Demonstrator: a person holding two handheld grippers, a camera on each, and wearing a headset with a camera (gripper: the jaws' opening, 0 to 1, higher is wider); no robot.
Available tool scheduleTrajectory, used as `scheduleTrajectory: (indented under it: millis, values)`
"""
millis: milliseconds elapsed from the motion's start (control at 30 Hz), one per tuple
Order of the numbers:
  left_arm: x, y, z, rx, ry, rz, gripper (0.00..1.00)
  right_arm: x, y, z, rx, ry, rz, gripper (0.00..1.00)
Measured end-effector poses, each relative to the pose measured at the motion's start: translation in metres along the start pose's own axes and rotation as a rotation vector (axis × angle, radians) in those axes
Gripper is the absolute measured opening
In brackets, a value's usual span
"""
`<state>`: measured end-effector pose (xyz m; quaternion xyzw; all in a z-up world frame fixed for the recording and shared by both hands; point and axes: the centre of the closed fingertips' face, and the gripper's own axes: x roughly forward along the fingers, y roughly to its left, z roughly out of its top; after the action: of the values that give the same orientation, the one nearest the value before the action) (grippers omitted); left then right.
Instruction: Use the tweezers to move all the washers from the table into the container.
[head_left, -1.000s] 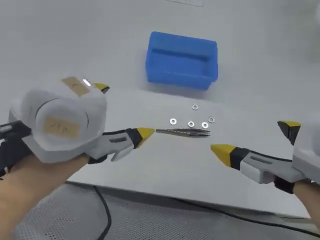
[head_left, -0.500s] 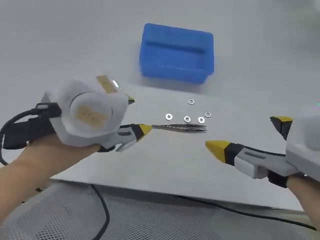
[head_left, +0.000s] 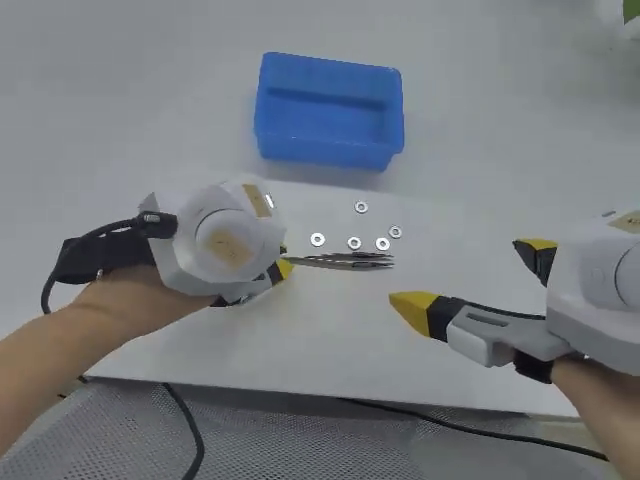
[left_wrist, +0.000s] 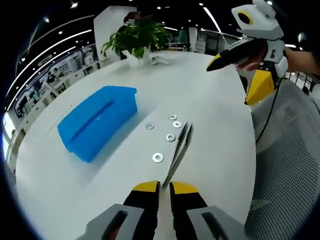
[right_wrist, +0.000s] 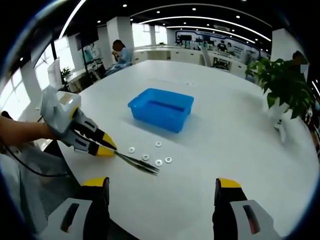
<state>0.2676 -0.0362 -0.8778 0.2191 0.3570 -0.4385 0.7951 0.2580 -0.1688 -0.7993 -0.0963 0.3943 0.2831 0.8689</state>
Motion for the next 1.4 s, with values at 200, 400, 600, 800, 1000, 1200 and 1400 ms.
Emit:
scheduleTrajectory:
  millis: [200, 400, 600, 800, 1000, 1200, 1400]
  values:
    - [-0.001, -0.004, 0.005, 0.059, -0.019, -0.037, 0.00, -0.001, 0.004, -0.001, -0.003, 0.002, 0.006, 0.85]
    - [-0.007, -0.016, 0.010, 0.103, -0.032, -0.076, 0.00, 0.001, 0.012, 0.001, -0.032, 0.005, 0.025, 0.84]
    - [-0.023, -0.030, 0.024, 0.080, -0.076, -0.089, 0.00, 0.005, 0.020, 0.000, -0.062, 0.003, 0.046, 0.82]
    - [-0.050, -0.047, 0.046, 0.096, -0.129, -0.084, 0.00, 0.005, 0.046, 0.007, -0.140, -0.012, 0.155, 0.67]
    - [-0.072, -0.059, 0.059, 0.133, -0.158, -0.102, 0.00, 0.014, 0.077, 0.005, -0.213, 0.026, 0.300, 0.38]
    - [-0.087, -0.071, 0.070, 0.175, -0.166, -0.147, 0.00, 0.014, 0.118, 0.001, -0.385, 0.044, 0.478, 0.24]
    - [-0.103, -0.080, 0.082, 0.242, -0.175, -0.181, 0.00, 0.008, 0.139, 0.011, -0.484, 0.008, 0.527, 0.20]
